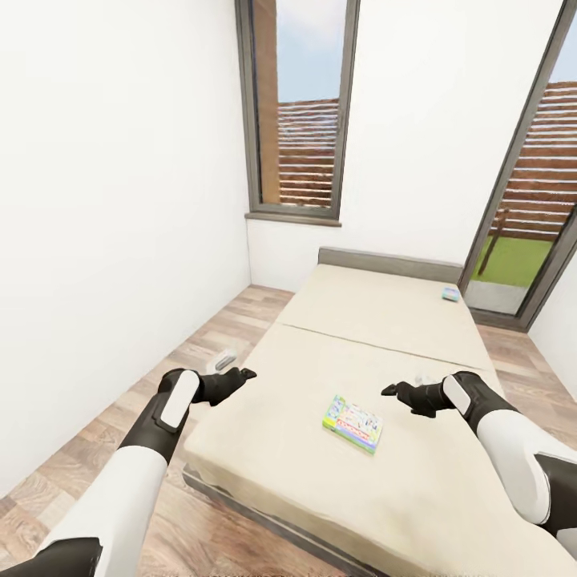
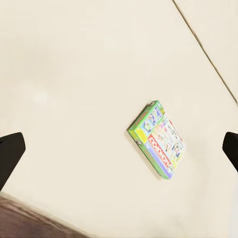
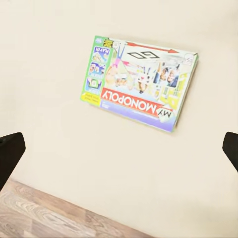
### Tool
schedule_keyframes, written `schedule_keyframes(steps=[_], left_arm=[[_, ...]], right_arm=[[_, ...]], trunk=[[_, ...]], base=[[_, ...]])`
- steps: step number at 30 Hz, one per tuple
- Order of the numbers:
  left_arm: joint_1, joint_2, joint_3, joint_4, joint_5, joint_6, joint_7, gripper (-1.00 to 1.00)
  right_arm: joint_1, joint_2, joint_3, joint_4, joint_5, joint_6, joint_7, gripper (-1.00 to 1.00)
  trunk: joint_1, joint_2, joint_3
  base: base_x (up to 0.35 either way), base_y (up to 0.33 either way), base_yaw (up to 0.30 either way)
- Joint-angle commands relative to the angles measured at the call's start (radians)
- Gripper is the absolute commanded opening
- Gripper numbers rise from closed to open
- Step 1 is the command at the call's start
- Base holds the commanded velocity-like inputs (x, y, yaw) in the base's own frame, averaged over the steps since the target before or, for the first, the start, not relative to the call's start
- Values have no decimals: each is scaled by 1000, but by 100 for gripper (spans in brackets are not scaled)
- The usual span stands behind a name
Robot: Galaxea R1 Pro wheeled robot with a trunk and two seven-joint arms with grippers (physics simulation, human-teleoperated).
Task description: Put all the toys in the child's room - the three board games (two on the bed and one on the table), the two jigsaw puzzles on the table, and the tennis ball on the table - inside the toy box on the table in the child's room.
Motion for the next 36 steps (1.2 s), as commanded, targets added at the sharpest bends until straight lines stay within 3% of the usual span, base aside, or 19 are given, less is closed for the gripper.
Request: schedule_keyframes(steps=[1, 12, 36], left_arm=[[0, -1, 3, -1, 11, 5, 9, 100], [3, 1, 3, -1, 10, 4, 9, 100], [5, 2, 2, -1, 10, 3, 7, 100]], right_arm=[[0, 0, -2, -1, -6, 5, -1, 100], [1, -2, -2, -1, -6, 2, -1, 100], [2, -10, -4, -4, -6, 1, -1, 100]], trunk=[[0, -1, -3], [0, -1, -21], [0, -1, -60]], base=[[25, 46, 0], [68, 167, 0], [90, 289, 0]])
